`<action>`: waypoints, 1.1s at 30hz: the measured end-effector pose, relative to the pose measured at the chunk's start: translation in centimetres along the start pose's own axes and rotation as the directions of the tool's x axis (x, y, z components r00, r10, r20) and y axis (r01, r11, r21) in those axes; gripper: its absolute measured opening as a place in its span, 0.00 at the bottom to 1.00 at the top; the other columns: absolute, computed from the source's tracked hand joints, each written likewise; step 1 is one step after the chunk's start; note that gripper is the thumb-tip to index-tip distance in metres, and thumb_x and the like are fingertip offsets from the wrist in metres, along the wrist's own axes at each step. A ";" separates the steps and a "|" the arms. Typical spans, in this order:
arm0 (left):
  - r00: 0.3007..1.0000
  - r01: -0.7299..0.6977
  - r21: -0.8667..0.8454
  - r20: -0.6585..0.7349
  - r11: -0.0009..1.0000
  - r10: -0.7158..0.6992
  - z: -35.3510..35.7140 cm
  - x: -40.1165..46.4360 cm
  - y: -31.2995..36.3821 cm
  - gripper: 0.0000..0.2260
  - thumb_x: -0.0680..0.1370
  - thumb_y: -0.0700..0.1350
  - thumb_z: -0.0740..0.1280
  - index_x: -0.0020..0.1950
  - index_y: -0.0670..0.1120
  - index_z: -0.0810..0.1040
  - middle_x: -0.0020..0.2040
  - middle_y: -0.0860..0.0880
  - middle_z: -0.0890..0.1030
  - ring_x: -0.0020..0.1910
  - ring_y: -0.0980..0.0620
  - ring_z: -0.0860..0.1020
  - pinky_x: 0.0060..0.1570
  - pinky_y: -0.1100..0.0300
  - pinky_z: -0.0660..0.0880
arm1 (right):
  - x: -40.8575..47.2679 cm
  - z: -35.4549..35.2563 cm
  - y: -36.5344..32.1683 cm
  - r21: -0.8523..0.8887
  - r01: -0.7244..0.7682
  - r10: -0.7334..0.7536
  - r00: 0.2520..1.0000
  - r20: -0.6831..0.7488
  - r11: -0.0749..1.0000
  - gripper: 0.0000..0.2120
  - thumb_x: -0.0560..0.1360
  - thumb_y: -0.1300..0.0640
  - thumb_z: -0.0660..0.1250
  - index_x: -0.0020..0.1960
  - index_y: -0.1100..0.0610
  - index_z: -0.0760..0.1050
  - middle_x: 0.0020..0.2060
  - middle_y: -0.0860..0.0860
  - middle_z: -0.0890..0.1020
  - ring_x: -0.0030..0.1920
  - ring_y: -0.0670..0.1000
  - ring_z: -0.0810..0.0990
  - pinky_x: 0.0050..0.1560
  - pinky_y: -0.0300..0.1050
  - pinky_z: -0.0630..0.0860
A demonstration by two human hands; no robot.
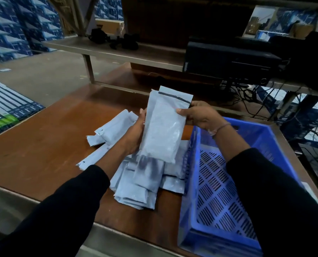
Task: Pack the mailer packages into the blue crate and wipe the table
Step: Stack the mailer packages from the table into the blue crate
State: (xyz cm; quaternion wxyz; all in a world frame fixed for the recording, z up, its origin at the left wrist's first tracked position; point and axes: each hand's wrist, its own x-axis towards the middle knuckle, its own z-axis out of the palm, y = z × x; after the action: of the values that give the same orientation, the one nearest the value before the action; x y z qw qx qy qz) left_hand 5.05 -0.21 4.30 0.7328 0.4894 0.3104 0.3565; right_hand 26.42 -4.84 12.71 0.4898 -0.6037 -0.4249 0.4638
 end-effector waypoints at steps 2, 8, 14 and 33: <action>1.000 -0.010 0.037 0.028 0.999 0.009 1.6 0.2 0.3 0.22 0.82 0.67 0.54 0.68 0.59 0.78 0.69 0.46 0.80 0.65 0.45 0.80 0.63 0.47 0.77 | 0.5 -0.5 0.5 0.026 0.012 -0.008 0.992 -0.127 1.000 0.16 0.74 0.68 0.72 0.61 0.64 0.78 0.51 0.59 0.84 0.49 0.60 0.84 0.38 0.46 0.85; 0.970 -0.237 0.578 0.190 0.781 0.154 3.4 0.9 1.2 0.43 0.72 0.47 0.80 0.79 0.59 0.59 0.70 0.56 0.73 0.66 0.57 0.76 0.59 0.58 0.80 | -0.9 -3.6 1.3 0.067 0.019 -0.007 0.985 -0.172 0.998 0.10 0.75 0.68 0.72 0.56 0.62 0.78 0.44 0.54 0.83 0.39 0.51 0.83 0.30 0.39 0.81; 0.915 -0.403 0.839 0.381 0.365 0.134 7.6 2.4 4.5 0.46 0.71 0.51 0.80 0.81 0.60 0.54 0.75 0.56 0.71 0.70 0.54 0.74 0.70 0.51 0.73 | -0.6 -12.0 1.2 -0.430 0.246 -0.363 0.907 -0.215 0.869 0.59 0.57 0.46 0.84 0.78 0.53 0.54 0.69 0.53 0.70 0.69 0.55 0.69 0.69 0.52 0.69; 0.867 -0.486 0.792 0.492 -0.370 -0.085 25.4 11.6 -1.8 0.29 0.71 0.59 0.77 0.64 0.45 0.75 0.61 0.43 0.81 0.61 0.41 0.78 0.47 0.52 0.71 | -7.3 -28.5 5.3 -0.983 0.031 -0.338 0.937 0.091 -0.180 0.13 0.72 0.46 0.68 0.56 0.44 0.76 0.48 0.55 0.82 0.51 0.61 0.81 0.45 0.48 0.77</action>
State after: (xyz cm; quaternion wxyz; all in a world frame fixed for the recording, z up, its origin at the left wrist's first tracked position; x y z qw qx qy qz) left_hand 32.29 -3.67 9.72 -0.0164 0.9728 0.2310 -0.0091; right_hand 53.05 -18.41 11.09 -0.0347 -0.7363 -0.6565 -0.1604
